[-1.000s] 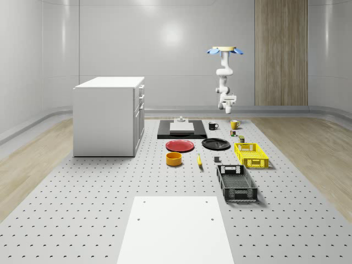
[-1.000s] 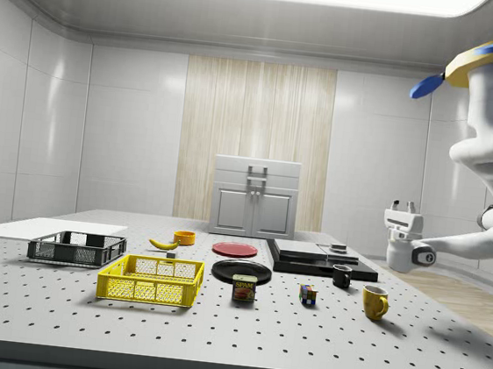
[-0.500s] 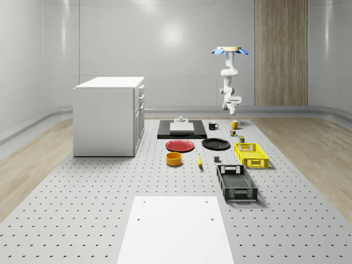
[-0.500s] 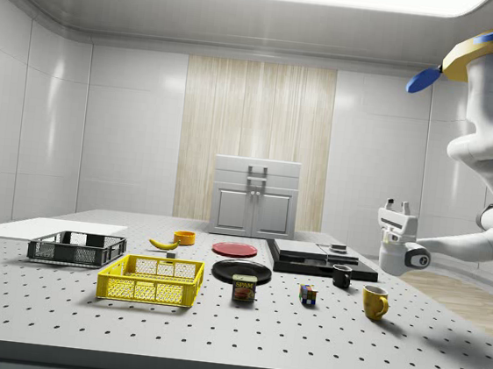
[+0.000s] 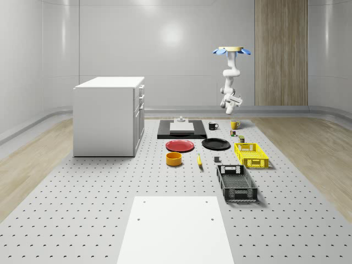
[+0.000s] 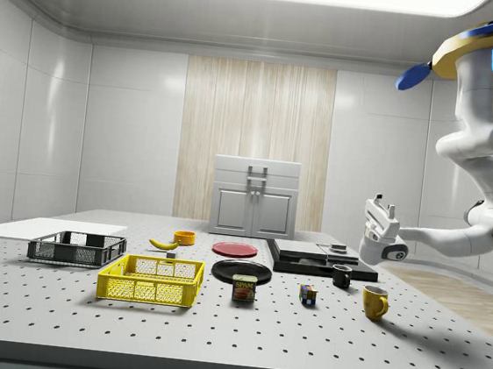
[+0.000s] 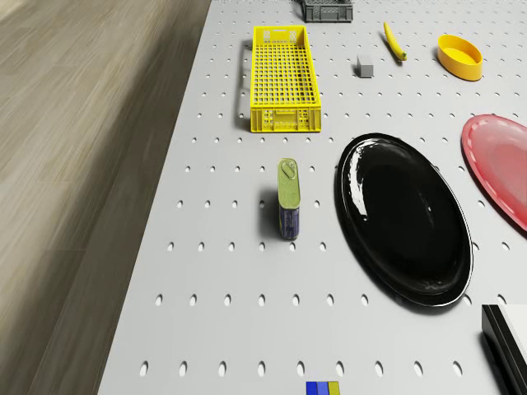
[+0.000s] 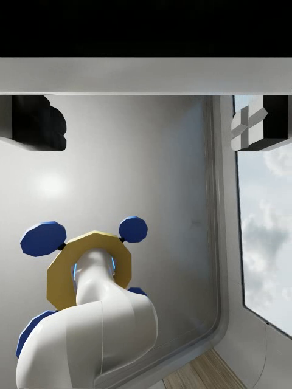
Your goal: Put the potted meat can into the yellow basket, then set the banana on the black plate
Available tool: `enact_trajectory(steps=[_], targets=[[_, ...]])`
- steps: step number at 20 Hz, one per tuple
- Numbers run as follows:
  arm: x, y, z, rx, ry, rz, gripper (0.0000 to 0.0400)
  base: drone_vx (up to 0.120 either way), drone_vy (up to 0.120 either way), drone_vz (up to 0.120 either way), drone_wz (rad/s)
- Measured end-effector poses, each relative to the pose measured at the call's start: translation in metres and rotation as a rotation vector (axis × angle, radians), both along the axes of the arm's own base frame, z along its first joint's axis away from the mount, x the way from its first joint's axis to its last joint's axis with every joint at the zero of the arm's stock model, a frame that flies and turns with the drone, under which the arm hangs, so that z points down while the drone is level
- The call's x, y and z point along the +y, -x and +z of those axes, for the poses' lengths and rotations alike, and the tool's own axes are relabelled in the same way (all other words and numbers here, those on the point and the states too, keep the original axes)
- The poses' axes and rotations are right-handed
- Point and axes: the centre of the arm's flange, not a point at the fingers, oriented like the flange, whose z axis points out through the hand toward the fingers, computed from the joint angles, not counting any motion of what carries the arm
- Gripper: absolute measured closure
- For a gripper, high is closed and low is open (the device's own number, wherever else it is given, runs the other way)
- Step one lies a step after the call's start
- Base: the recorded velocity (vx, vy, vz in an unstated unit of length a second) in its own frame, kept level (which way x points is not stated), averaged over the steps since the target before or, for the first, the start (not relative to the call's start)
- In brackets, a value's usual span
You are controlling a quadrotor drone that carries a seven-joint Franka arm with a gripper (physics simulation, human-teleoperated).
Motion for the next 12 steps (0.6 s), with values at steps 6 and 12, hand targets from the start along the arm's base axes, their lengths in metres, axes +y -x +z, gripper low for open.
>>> enact_trajectory(steps=[6,12], targets=[[0.046,-0.002,-0.055,-0.001,0.737,-0.025,0.0,0.12,0.0,0.0,0.0],[0.03,-0.005,-0.148,0.0,1.729,-0.061,0.0,0.12,0.0,-0.08,0.0]])
